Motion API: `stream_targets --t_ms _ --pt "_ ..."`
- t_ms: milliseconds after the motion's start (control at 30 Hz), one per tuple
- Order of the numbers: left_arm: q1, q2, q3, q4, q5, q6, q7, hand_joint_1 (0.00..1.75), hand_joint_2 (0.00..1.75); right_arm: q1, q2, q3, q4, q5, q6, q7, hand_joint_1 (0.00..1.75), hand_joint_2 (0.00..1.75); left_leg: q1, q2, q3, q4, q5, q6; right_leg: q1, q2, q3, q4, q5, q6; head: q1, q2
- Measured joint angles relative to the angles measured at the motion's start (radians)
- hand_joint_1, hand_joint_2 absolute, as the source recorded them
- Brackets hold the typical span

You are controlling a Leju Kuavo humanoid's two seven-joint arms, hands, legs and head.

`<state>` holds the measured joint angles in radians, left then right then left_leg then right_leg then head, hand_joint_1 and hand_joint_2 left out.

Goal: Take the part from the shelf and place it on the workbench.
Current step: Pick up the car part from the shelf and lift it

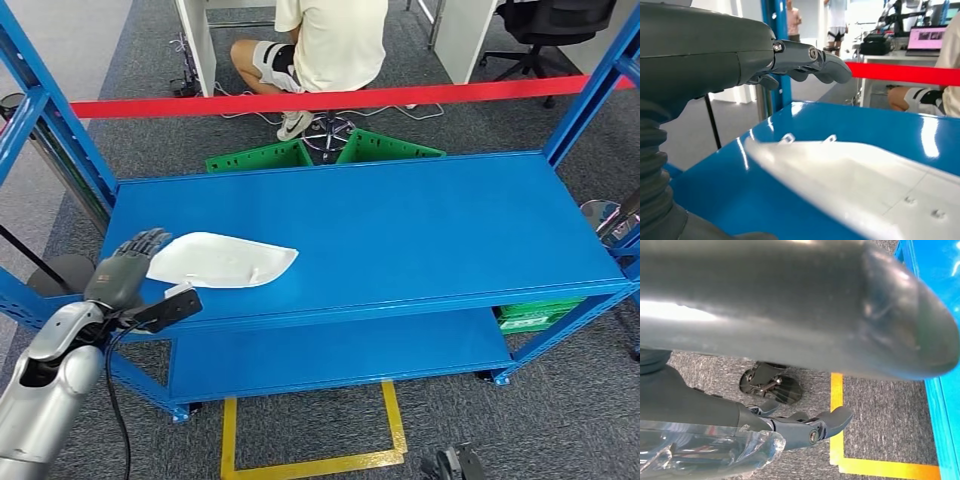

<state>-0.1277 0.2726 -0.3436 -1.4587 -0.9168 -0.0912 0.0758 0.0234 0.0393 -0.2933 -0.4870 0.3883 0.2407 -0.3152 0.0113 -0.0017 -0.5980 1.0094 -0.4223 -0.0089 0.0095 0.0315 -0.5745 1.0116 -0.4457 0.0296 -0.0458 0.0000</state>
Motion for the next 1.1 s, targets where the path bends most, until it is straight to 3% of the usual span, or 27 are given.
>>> stream_targets --t_ms 533,1100 --pt "-0.154 -0.027 -0.079 0.157 -0.047 -0.004 -0.042 0.00 1.75 -0.003 0.000 0.055 -0.004 -0.038 -0.009 0.005 0.00 0.00 0.000 0.000 0.000 0.000 0.000 0.000 0.000 0.000 0.000 0.000 0.000 0.000 0.000 0.000" --pt "-0.206 -0.039 -0.133 0.295 0.025 -0.060 -0.077 0.00 1.75 -0.028 -0.016 0.087 0.029 -0.075 -0.031 -0.015 0.00 0.00 0.000 0.000 0.000 0.000 0.000 0.000 0.000 0.000 -0.001 0.001 0.000 0.000 0.000 0.000"
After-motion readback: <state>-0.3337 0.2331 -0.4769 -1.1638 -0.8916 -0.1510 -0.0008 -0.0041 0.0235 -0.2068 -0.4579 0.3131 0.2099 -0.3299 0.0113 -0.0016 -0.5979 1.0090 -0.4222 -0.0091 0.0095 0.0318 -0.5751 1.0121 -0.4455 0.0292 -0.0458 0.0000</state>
